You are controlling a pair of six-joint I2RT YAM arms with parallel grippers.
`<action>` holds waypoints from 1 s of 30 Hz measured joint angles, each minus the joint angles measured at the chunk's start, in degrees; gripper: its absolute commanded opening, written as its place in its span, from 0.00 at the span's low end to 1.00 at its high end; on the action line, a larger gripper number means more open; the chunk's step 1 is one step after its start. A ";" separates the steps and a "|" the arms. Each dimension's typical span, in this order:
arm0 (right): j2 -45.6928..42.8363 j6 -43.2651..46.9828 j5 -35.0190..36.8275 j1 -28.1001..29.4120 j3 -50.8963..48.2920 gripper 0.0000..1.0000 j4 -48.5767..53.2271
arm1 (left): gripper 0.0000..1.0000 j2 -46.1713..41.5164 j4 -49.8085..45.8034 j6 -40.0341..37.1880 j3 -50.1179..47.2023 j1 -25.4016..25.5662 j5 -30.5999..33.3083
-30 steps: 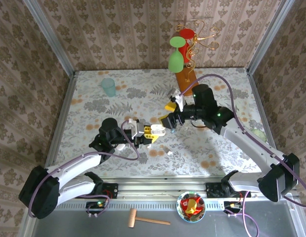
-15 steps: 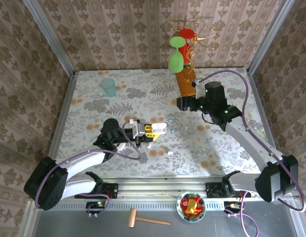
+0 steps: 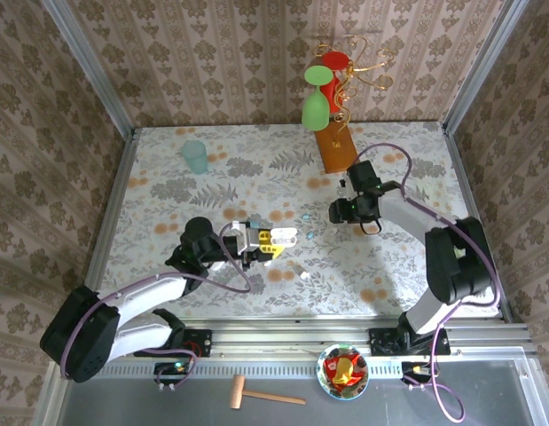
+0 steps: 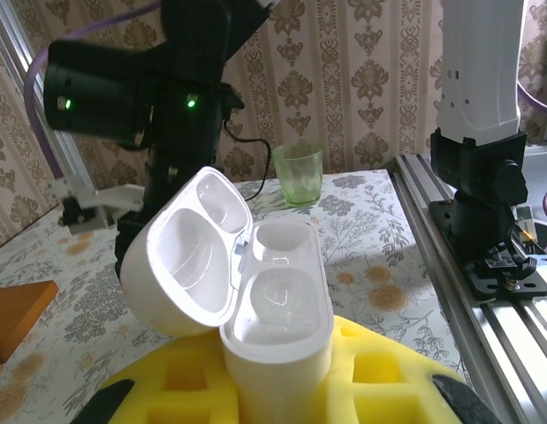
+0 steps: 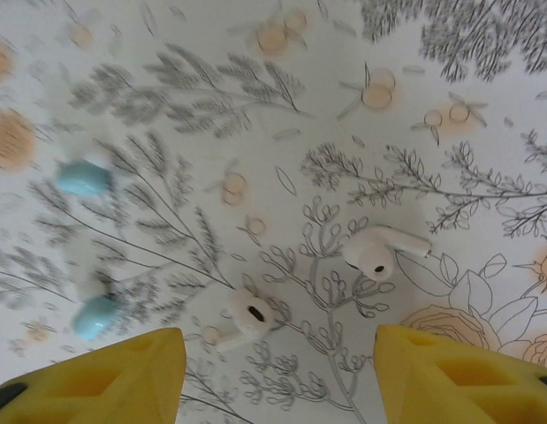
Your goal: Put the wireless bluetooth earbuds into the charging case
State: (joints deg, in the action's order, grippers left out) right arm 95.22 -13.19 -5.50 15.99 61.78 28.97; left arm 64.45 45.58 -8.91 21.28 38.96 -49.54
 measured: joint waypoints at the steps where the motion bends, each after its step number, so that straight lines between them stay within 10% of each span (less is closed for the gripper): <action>1: 1.44 0.66 0.44 0.00 1.14 0.59 1.07 | 0.00 -0.20 -0.24 -0.20 -0.09 0.09 0.02; 30: 19.56 10.05 6.56 0.02 18.67 0.57 13.53 | 0.00 -0.83 -1.99 -2.95 -1.40 0.50 1.36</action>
State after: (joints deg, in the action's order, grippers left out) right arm 114.78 -3.14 1.06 16.01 80.44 42.50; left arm 63.61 43.59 -11.86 19.88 39.46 -48.18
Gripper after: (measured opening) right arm 0.569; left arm 0.169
